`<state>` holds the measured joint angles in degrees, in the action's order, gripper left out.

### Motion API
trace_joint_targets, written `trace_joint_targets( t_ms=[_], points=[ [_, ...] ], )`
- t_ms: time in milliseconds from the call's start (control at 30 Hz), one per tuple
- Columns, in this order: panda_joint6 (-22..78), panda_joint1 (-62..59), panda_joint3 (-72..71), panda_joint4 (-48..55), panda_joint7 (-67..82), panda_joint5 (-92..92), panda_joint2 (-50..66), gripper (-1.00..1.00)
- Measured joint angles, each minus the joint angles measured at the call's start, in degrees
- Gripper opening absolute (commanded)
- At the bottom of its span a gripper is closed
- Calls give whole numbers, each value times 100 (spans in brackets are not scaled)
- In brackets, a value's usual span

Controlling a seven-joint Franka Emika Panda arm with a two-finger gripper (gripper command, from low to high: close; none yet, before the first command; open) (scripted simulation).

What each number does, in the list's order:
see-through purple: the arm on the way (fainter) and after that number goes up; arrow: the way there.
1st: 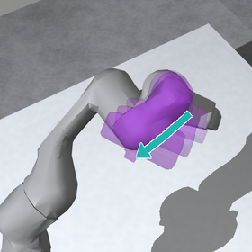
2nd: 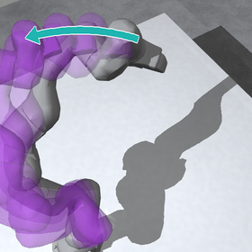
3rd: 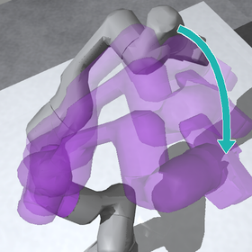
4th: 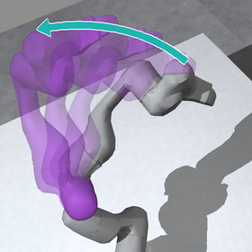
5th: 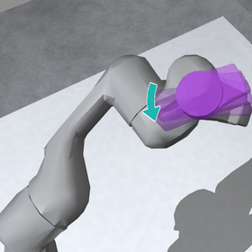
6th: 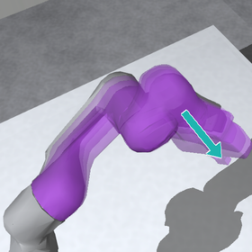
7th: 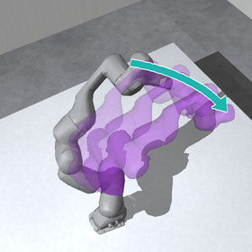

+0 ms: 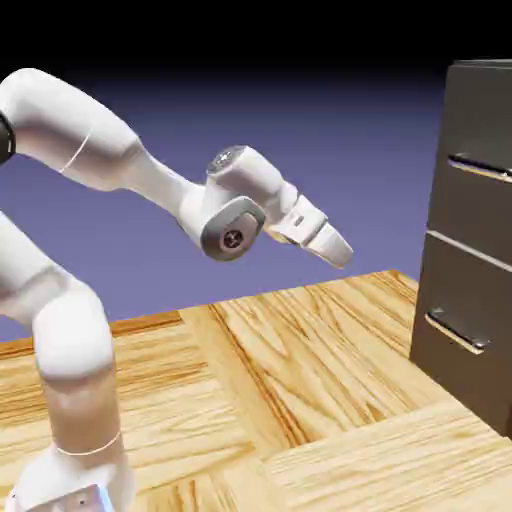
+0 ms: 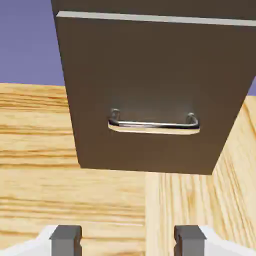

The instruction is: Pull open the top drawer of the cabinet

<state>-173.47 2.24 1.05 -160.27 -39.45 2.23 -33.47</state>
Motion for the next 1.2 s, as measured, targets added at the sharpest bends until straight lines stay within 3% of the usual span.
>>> trace_joint_targets(
  t_ms=[1200],
  points=[
    [1601, 4641, 3136, 2175, 8970, 6668, -2409, 0]
  ],
)
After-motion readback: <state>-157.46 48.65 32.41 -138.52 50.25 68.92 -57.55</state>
